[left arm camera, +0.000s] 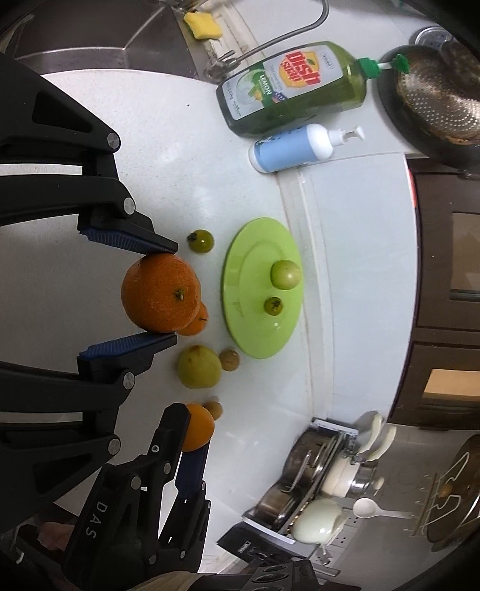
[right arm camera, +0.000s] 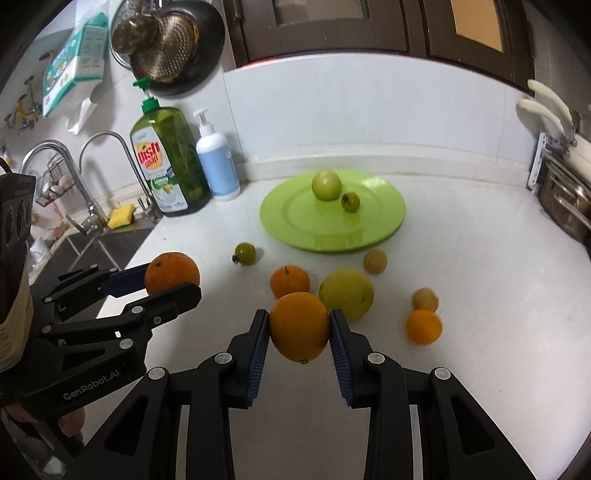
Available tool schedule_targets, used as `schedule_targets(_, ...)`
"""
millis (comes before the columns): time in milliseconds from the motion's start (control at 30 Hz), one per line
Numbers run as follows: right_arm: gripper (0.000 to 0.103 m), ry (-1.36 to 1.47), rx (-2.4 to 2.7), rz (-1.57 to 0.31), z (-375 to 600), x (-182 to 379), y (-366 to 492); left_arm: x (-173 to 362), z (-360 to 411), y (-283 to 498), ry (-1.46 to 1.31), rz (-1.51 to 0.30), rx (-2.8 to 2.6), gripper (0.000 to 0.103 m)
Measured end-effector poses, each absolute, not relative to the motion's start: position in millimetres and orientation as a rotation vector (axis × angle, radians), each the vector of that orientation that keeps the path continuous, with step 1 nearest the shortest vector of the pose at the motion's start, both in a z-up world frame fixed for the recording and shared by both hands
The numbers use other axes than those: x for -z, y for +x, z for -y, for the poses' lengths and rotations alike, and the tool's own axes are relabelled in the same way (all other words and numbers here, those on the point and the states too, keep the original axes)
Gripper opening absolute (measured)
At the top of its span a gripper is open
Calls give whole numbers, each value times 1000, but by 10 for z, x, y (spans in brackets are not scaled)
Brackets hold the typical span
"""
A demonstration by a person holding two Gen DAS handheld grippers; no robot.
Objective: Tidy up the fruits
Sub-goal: 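Lift and carry both oranges over the green plate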
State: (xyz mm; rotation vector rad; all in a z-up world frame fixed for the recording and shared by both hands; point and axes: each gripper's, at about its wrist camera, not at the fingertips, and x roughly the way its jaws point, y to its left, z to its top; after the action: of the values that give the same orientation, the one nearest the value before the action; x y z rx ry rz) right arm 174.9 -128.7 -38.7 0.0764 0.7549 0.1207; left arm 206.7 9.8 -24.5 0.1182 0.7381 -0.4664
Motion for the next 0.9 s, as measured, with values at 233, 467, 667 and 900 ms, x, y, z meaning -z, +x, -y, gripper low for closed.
schedule_targets(233,34,49,-138,-694,1402,177,1746,34,24,2071,108,-695,441,41)
schedule_targets(467,34,29,-155,-655,1535,4,1875,-108,130,2186,102,-670,432,41)
schedule_targets(667,34,29,-175,-658,1618,-55,2049,-192,224,2326,112,-655,424,41)
schedule_targets(900,34,17,-178,-653,1705,-132,2314,-230,293,2567,120,-657,409,41)
